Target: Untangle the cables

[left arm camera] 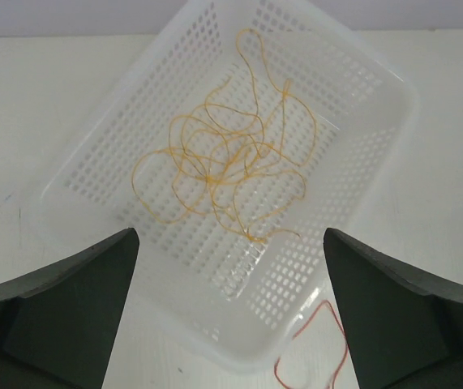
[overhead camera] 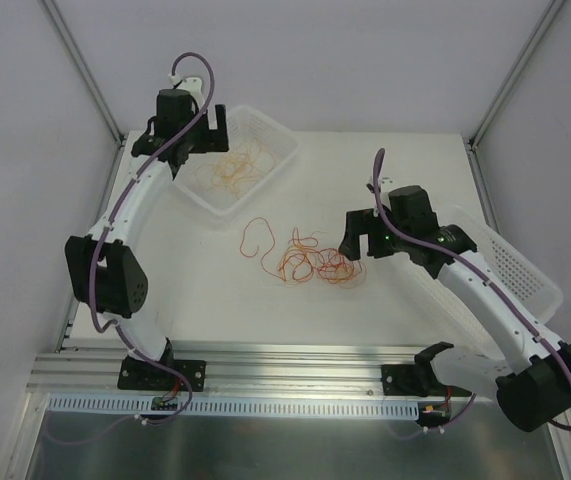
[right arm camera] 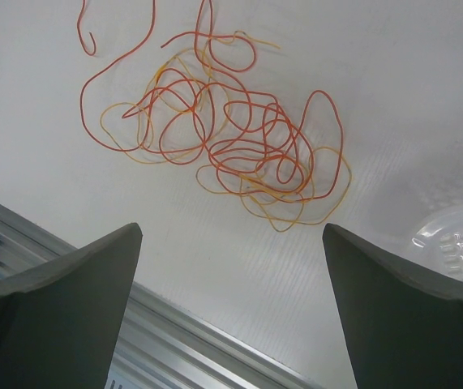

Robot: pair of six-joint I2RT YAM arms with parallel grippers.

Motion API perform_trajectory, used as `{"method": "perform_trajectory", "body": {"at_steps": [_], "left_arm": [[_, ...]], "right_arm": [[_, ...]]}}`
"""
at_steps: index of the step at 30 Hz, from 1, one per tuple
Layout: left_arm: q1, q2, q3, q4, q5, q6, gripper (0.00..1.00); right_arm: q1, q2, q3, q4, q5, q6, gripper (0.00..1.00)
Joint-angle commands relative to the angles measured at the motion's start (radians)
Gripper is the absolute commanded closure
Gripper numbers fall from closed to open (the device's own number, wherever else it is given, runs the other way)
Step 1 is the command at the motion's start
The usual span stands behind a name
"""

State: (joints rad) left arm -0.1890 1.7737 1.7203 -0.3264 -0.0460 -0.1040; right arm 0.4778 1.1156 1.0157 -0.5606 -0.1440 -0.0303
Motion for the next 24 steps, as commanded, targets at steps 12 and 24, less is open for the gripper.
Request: {"method": "perform_trajectory", "body": {"at_steps": [12,24], "left_arm": [[-0.309,-0.514,-0.571,0.043,0.164,-0.123,0.04],[-0.454,-0.283,-0.604,0.044,0.267,-0.025,0.18]], "right_arm": [[0.002,0.162,0.012,0.079,-0.038,0.082,0.00],[0.010,0.210,-0.022,0.116,-0.040,0.116,0.01]]}}
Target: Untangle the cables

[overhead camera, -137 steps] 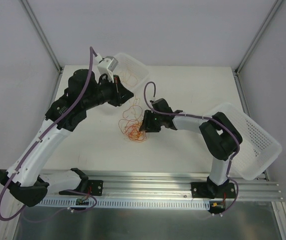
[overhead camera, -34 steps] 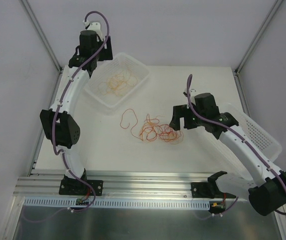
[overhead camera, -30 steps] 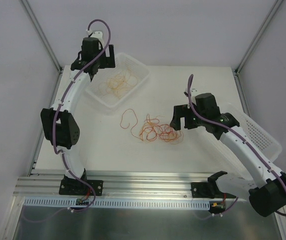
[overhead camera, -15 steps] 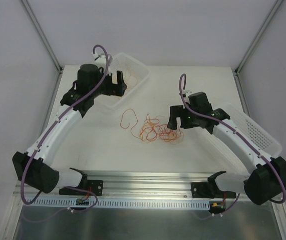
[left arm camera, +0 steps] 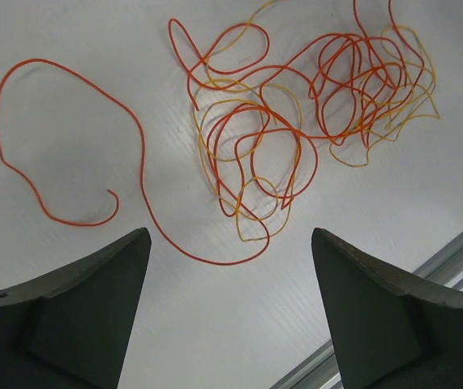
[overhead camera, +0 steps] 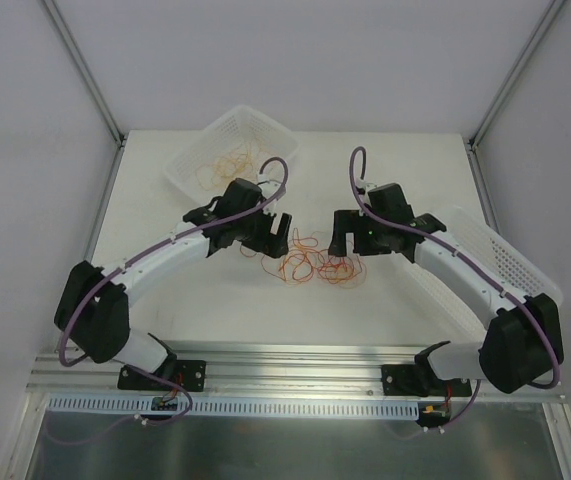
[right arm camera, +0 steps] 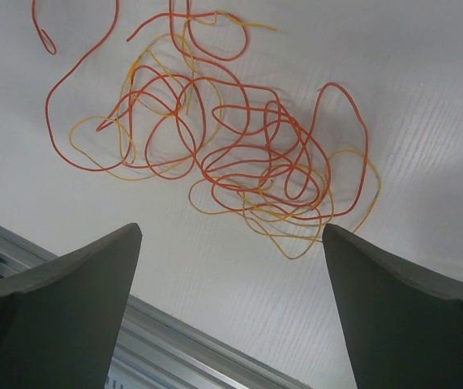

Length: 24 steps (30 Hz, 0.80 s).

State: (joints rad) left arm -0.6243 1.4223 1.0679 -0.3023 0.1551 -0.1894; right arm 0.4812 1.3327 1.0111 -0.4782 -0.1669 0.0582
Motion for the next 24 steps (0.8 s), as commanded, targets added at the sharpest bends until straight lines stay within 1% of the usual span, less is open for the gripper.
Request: {"method": "perform_trajectory", "body": {"at_steps": [1,2,4,8,9,11,12,15,16,18,19,22,24], "left_arm": [[-0.023,0.091,0.055,0.020,0.072,0.068,0.19],[-0.029,0.137,0.064,0.017,0.095,0.073,0.23],[-0.032,0.180,0.081,0.014,0.106,0.074,0.28],[-0.038,0.260,0.096,0.009,0.118,0.079,0.36],[-0.040,0.270,0.099,0.006,0.133,0.079,0.40],[-0.043,0.285,0.104,0.006,0.141,0.082,0.45],[-0.046,0.288,0.106,0.005,0.143,0.084,0.50],[-0.049,0.293,0.107,0.005,0.143,0.087,0.61],[-0.051,0.294,0.106,0.003,0.146,0.087,0.67],[-0.052,0.302,0.106,0.003,0.147,0.087,0.70],[-0.052,0.303,0.104,0.003,0.149,0.087,0.74],[-0.055,0.310,0.096,0.003,0.146,0.087,0.80],[-0.057,0.311,0.087,0.002,0.138,0.087,0.80]], "right_arm": [[0.011,-0.010,-0.023,0.036,-0.016,0.029,0.00],[0.013,-0.020,-0.031,0.036,-0.014,0.034,0.00],[0.017,-0.032,-0.042,0.035,-0.005,0.037,0.00],[0.019,-0.066,-0.069,0.027,0.012,0.043,0.00],[0.019,-0.081,-0.081,0.027,0.020,0.048,0.00],[0.019,-0.093,-0.094,0.023,0.026,0.049,0.00],[0.019,-0.101,-0.098,0.024,0.029,0.052,0.00],[0.020,-0.109,-0.111,0.023,0.033,0.055,0.00],[0.020,-0.110,-0.114,0.026,0.033,0.058,0.00],[0.022,-0.110,-0.112,0.026,0.033,0.060,0.01],[0.022,-0.110,-0.111,0.030,0.032,0.061,0.00],[0.023,-0.107,-0.106,0.033,0.030,0.061,0.00],[0.027,-0.104,-0.105,0.036,0.030,0.060,0.00]]}}
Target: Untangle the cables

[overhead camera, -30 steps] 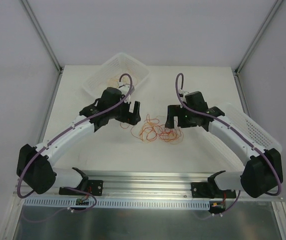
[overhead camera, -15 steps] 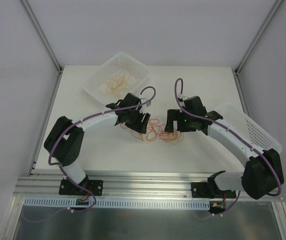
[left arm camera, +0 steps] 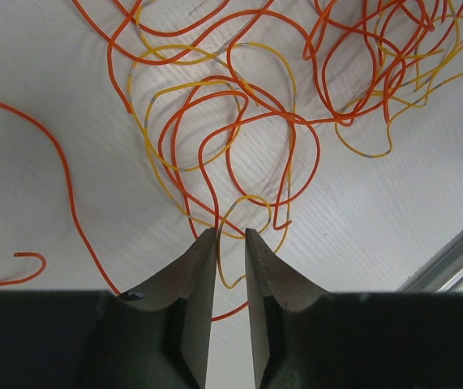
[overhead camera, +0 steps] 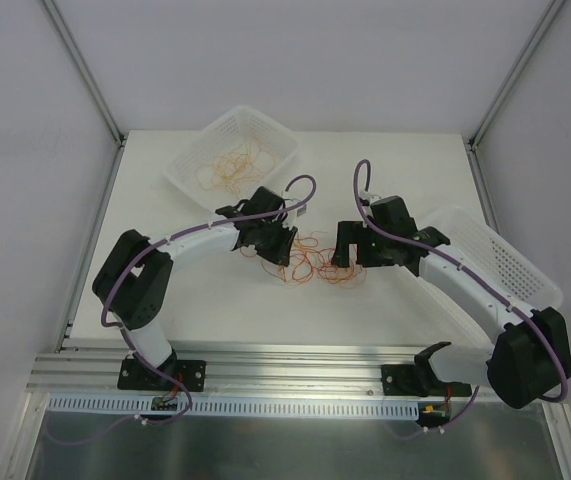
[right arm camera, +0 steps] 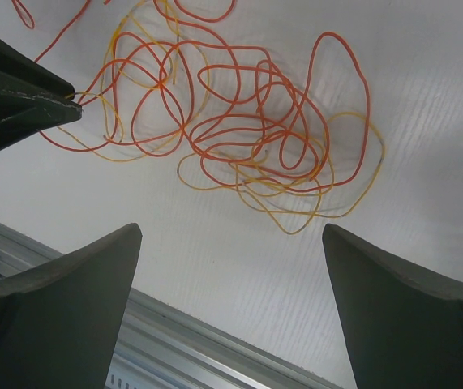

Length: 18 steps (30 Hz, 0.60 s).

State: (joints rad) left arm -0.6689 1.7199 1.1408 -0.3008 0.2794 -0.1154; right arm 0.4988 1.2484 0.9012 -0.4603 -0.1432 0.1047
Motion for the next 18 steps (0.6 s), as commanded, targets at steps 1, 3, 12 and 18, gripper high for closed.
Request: {"method": "perform_trajectory", "body": {"at_steps": [1,3,12,18], "left_arm": [[-0.012,0.014,0.011,-0.001,0.012,0.013,0.79],[-0.014,0.009,0.002,-0.001,-0.002,0.013,0.77],[-0.017,0.006,-0.013,-0.008,-0.019,0.008,0.84],[-0.017,-0.049,0.000,-0.029,-0.008,-0.006,1.00]], "right_arm": [[0.009,-0.018,0.005,0.023,0.007,0.013,0.00],[0.014,-0.015,0.005,0.028,0.005,0.018,0.00],[0.032,0.002,0.015,0.037,0.004,0.018,0.00],[0.037,0.011,0.016,0.048,0.001,0.023,0.00]]}}
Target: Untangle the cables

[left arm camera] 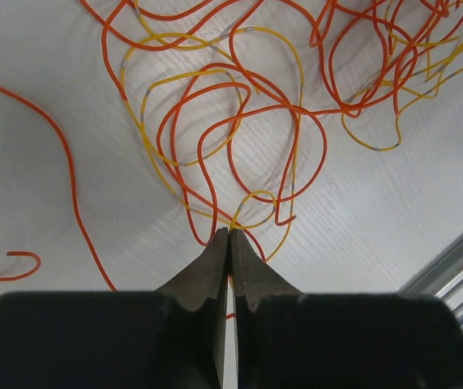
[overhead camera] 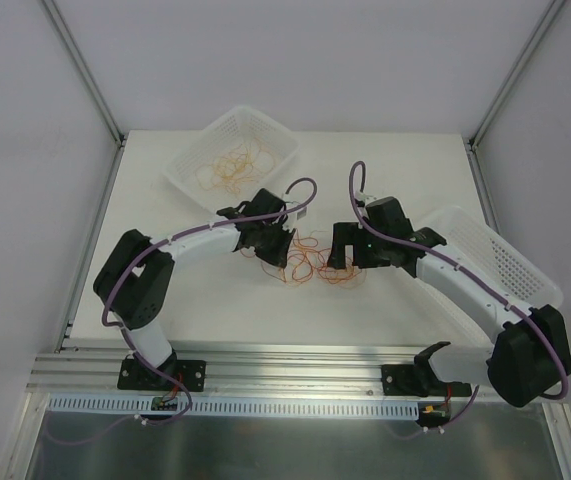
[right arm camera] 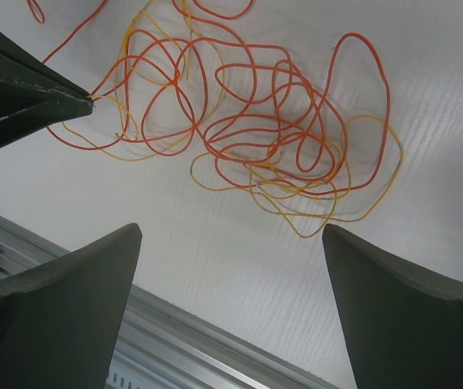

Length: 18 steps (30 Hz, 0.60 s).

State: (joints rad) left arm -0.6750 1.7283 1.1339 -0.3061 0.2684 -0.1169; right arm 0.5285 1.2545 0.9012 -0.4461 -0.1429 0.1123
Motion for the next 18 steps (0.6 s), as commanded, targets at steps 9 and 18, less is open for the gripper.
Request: {"method": "perform_trajectory", "body": {"at_steps": [9,18], "left_arm": [[-0.011,-0.285,0.119,-0.054,0.068,-0.046,1.00],[-0.009,-0.430,0.242,-0.056,0.080,-0.075,1.00]], "right_arm": [[0.008,0.052,0.002,0.079,-0.014,0.047,0.00],[0.007,0.178,-0.021,0.162,-0.011,0.079,0.02]]}}
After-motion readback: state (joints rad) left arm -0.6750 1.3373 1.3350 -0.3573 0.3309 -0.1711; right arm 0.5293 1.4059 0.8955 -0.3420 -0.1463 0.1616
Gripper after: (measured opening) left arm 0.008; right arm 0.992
